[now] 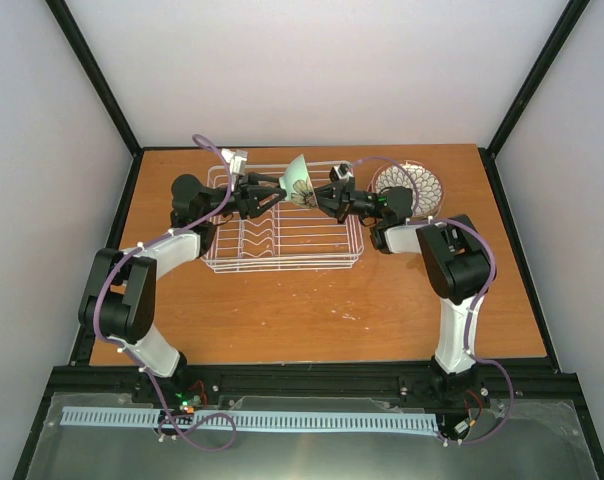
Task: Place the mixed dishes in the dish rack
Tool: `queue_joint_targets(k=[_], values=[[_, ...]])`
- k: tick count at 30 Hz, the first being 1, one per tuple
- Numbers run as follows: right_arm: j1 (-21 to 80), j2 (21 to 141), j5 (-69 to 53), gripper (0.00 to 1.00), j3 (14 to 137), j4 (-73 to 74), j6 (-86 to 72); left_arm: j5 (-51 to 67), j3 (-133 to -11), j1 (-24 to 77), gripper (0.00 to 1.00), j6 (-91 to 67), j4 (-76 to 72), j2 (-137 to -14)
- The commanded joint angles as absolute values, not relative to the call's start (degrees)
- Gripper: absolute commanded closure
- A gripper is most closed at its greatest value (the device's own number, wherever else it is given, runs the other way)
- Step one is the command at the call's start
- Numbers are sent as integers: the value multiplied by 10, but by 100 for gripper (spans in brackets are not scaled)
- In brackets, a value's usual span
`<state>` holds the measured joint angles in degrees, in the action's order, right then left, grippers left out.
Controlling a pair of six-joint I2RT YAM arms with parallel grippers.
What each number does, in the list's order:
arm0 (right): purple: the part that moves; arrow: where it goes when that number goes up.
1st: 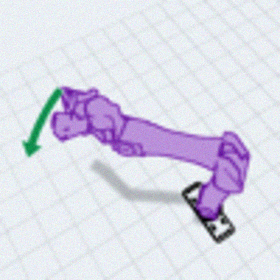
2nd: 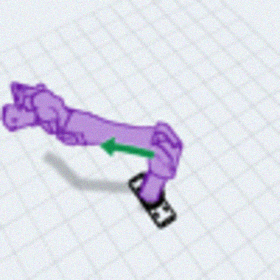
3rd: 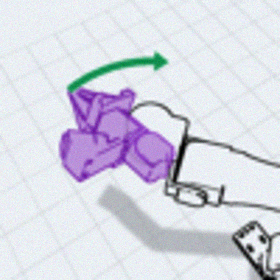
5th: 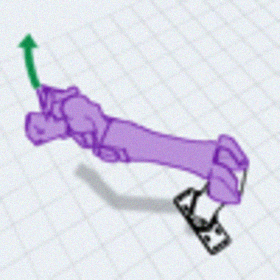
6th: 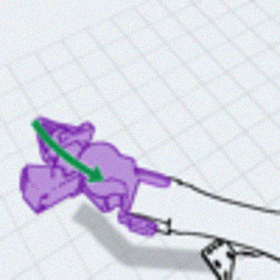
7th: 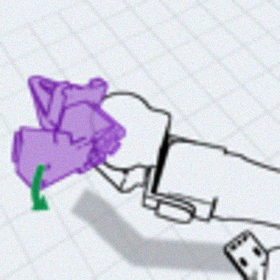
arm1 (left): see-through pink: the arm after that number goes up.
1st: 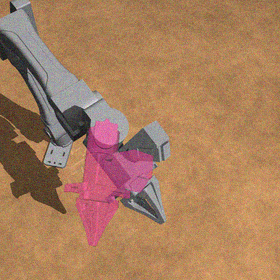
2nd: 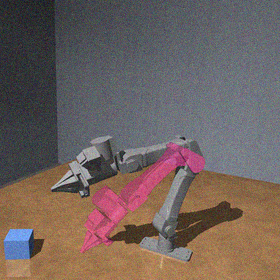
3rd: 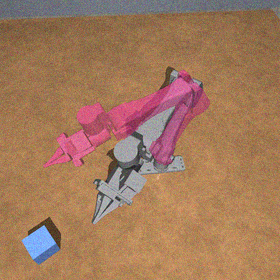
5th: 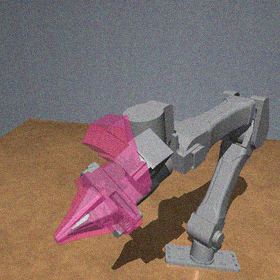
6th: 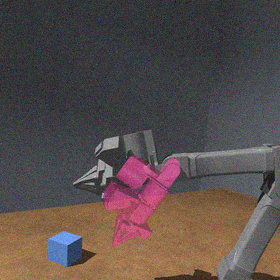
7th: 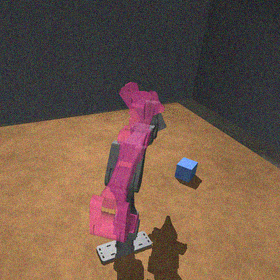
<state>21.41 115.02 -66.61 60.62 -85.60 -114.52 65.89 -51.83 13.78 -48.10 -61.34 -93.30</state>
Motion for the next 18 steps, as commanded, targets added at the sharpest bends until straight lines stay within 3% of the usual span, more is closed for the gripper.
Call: queue_joint_targets(k=[1,3,18], values=[[230,1159,-670,96,628,-961,-1139,670,-544,141,99,-464,-587,-929],[230,1165,-669,91,627,-961,-1139,663,-546,141,99,-443,-551,-919],[214,1181,-667,84,621,-960,-1127,622,-569,141,99,-306,-328,-855]])
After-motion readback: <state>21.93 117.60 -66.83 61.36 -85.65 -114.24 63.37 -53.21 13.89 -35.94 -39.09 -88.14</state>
